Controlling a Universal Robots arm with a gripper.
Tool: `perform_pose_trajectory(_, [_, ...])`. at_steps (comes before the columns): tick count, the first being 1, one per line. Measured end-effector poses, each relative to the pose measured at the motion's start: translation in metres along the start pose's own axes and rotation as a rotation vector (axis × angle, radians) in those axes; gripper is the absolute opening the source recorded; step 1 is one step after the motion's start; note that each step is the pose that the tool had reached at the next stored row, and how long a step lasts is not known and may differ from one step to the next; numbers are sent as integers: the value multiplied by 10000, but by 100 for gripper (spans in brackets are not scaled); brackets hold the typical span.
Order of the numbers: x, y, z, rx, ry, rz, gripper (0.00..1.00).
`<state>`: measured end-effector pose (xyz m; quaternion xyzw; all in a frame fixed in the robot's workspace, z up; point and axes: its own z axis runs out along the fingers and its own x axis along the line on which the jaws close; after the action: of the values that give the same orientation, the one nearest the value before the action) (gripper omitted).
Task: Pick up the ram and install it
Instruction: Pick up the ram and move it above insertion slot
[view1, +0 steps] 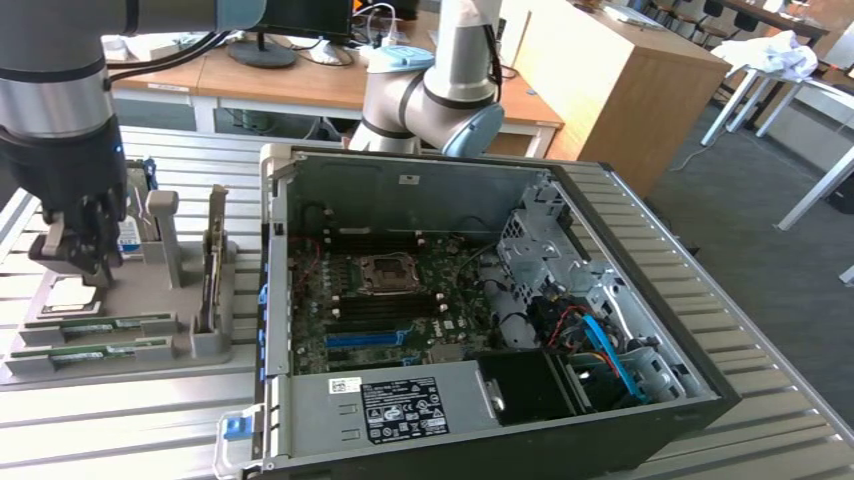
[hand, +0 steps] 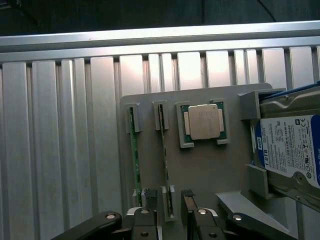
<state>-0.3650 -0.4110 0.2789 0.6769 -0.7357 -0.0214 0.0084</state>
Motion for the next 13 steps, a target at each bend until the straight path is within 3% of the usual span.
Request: perform_pose_trajectory(13, [132,-9,-3,-1,0,0,33])
